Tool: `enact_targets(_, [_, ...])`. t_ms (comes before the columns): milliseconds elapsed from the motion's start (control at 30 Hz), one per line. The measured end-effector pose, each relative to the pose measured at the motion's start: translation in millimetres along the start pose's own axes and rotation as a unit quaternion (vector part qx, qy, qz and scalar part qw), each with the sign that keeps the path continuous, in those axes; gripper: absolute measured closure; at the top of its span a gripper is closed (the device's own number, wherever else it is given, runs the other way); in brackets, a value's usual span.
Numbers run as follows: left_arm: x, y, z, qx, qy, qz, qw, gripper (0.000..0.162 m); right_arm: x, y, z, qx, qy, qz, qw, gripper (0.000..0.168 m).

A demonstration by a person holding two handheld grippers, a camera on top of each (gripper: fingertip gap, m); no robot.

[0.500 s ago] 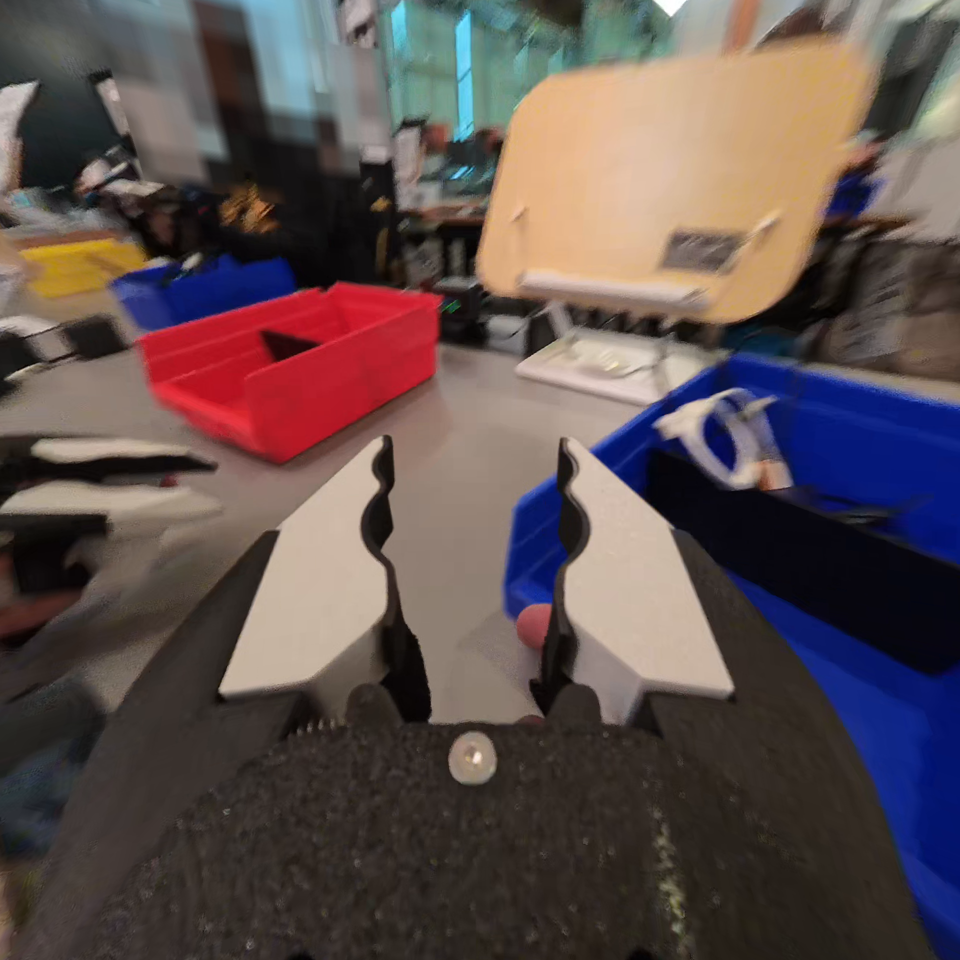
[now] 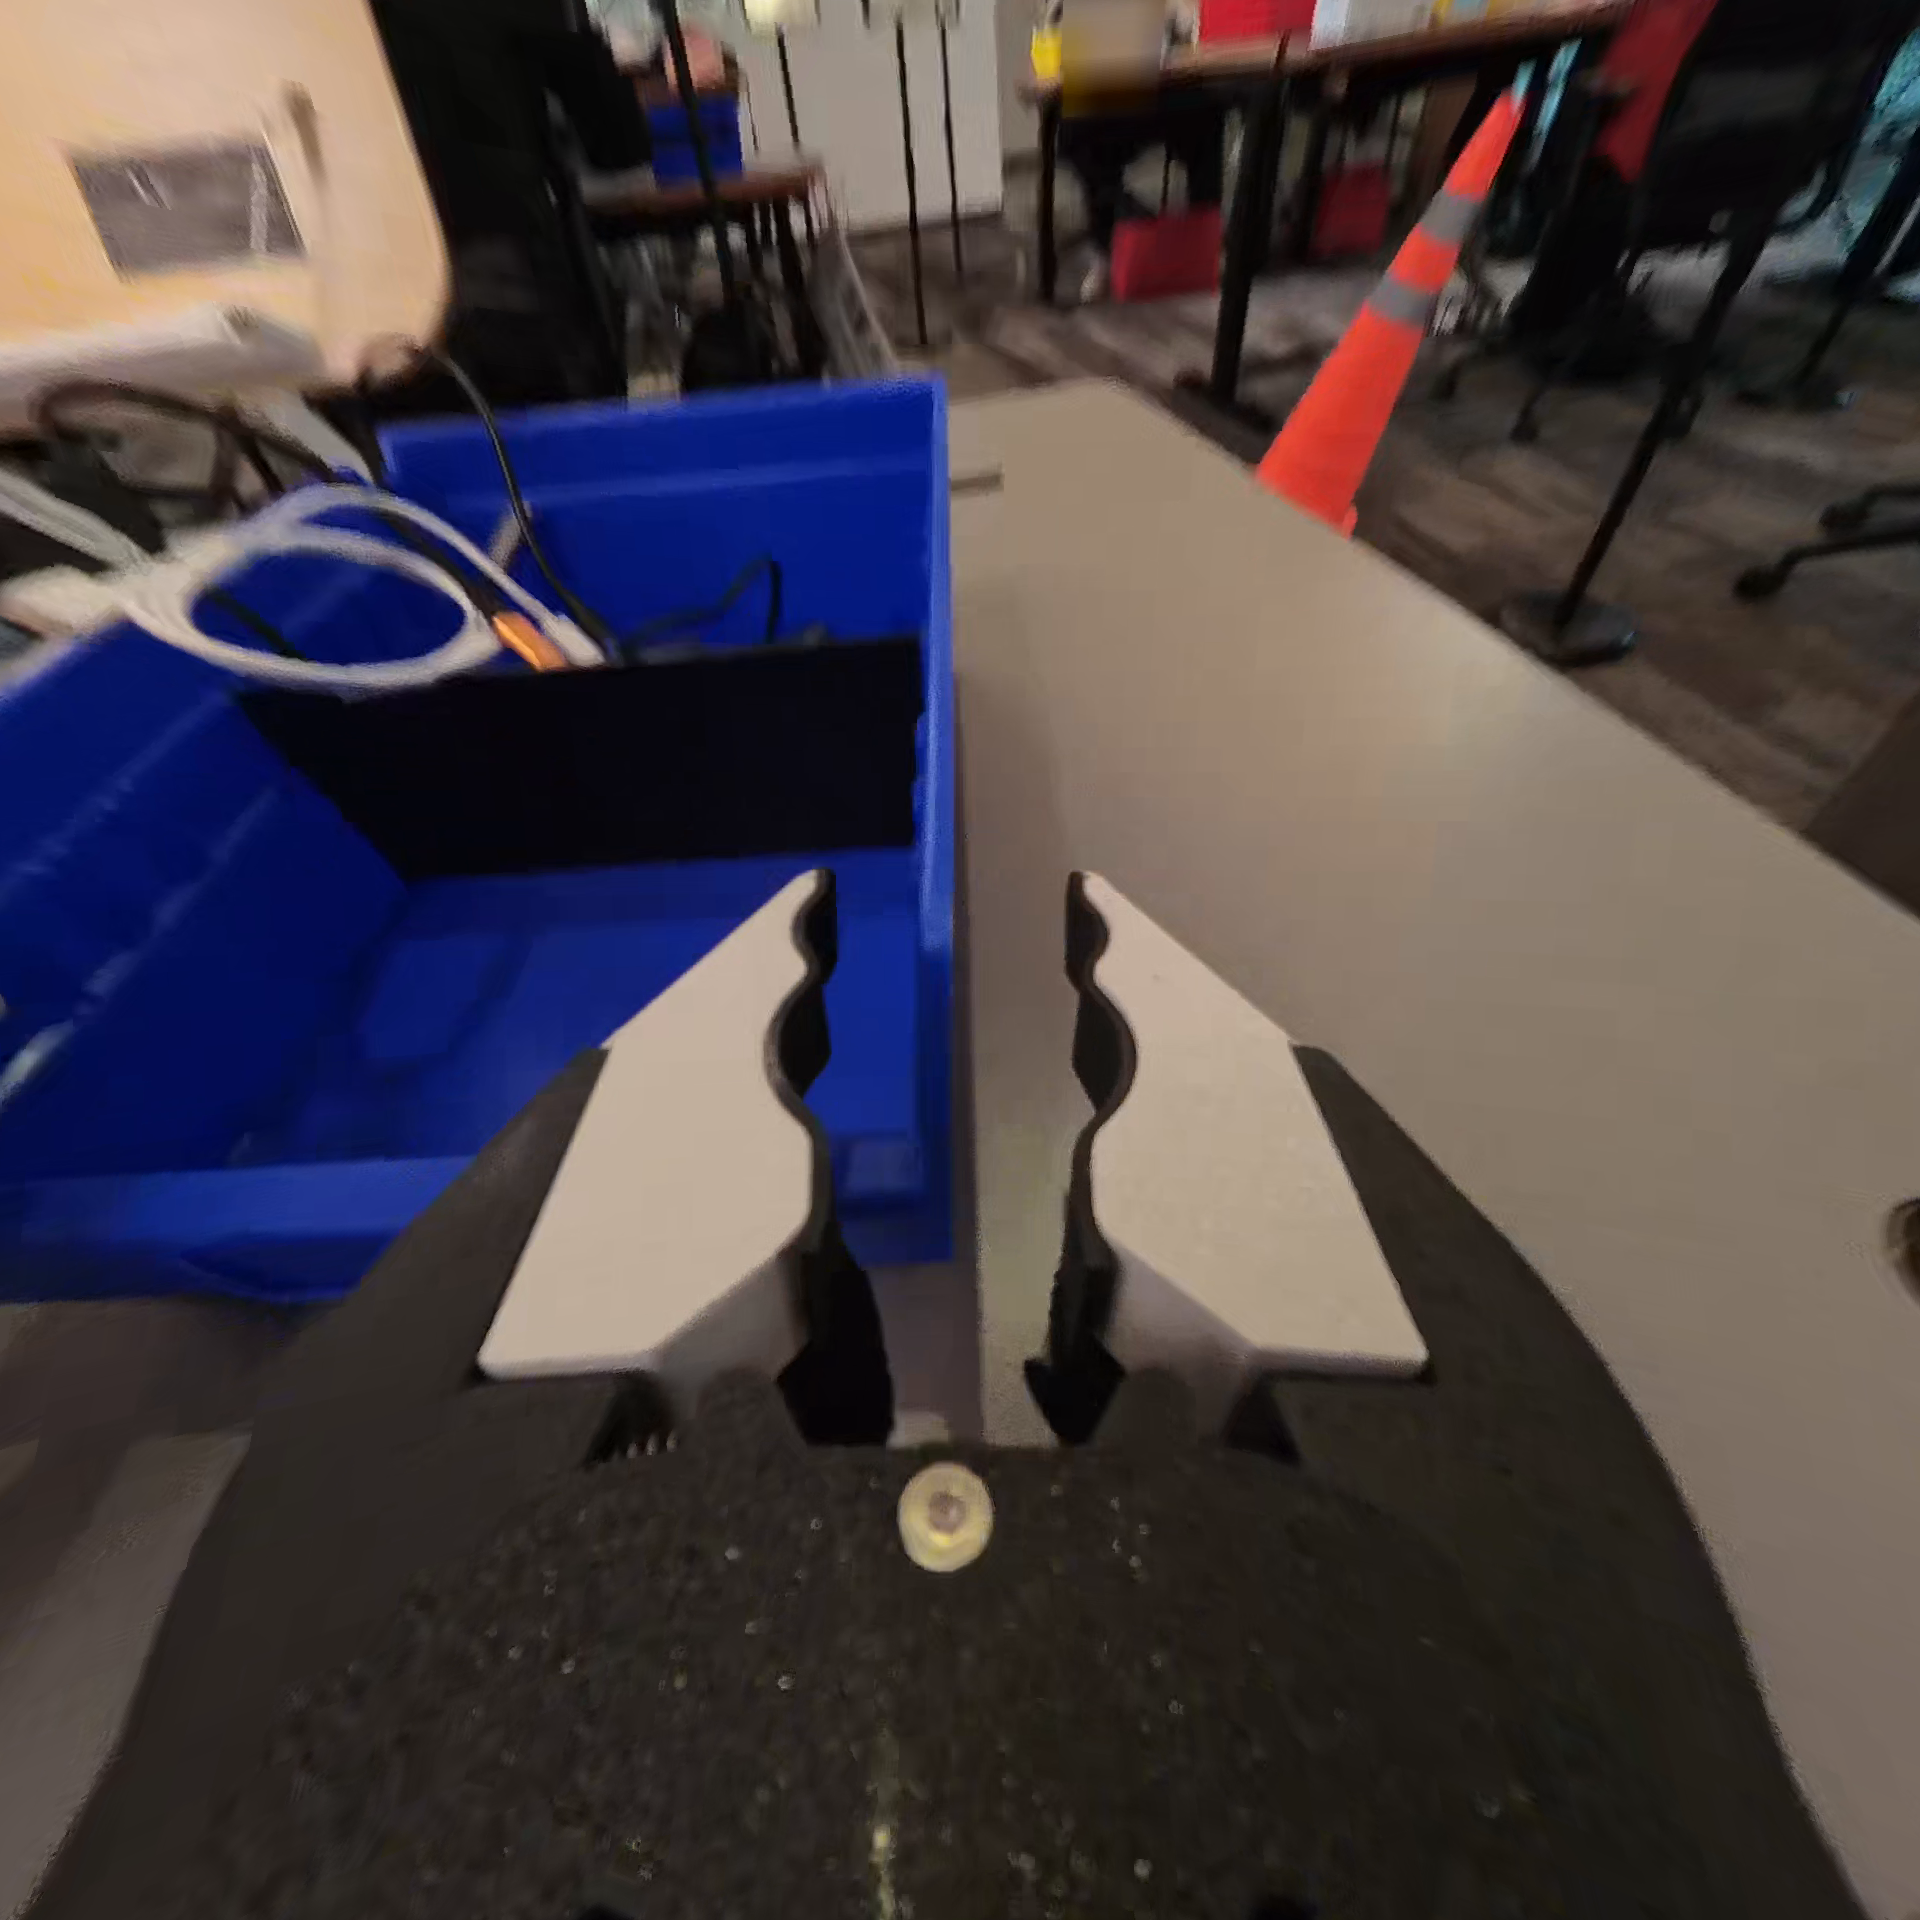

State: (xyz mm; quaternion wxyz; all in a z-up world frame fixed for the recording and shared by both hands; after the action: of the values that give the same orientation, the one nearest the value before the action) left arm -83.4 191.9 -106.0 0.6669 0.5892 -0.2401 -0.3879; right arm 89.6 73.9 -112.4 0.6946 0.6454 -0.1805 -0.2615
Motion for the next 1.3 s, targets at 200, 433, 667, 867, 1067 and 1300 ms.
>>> enact_targets(200, [-1, -10, -10, -0.027, -0.012, 0.016, 0.999, 0.154, -6, -11, 0, -0.024, 0.027, -0.004, 0.999, 0.166])
enact_targets(433, [-23, -12, 16, 0.005, 0.01, 0.025, 1.0, 0.156, -36, 1, 15, 0.002, 0.02, 0.066, 0.998, 0.167])
enact_targets(667, [-88, -3, 57, 0.032, 0.085, 0.01, 0.996, 0.157, -110, 11, 12, 0.043, 0.083, 0.057, 0.994, 0.167])
enact_targets(867, [-139, -18, 84, 0.009, 0.145, 0.007, 0.989, 0.157, -173, 0, 2, 0.023, 0.123, 0.031, 0.992, 0.167])
enact_targets(1067, [-175, -41, 86, -0.024, 0.145, 0.039, 0.988, 0.157, -211, -21, -11, -0.022, 0.148, 0.043, 0.988, 0.167])
enact_targets(1300, [-173, -39, 94, -0.02, 0.083, 0.081, 0.993, 0.116, -222, -25, -19, -0.029, 0.196, 0.062, 0.978, 0.16])
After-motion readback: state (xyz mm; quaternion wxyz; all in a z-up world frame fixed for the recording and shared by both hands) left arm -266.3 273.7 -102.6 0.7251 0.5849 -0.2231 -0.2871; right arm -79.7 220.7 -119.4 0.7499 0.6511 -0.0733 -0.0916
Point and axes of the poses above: each gripper's, where its closed fingertips meet, z back along the fingers, y out of its top, x = y × z across the jaws, the point moved 2 cm from there along z, back along the fingers, and after that the axes turned 10 degrees about x, right-handed, at the moved point
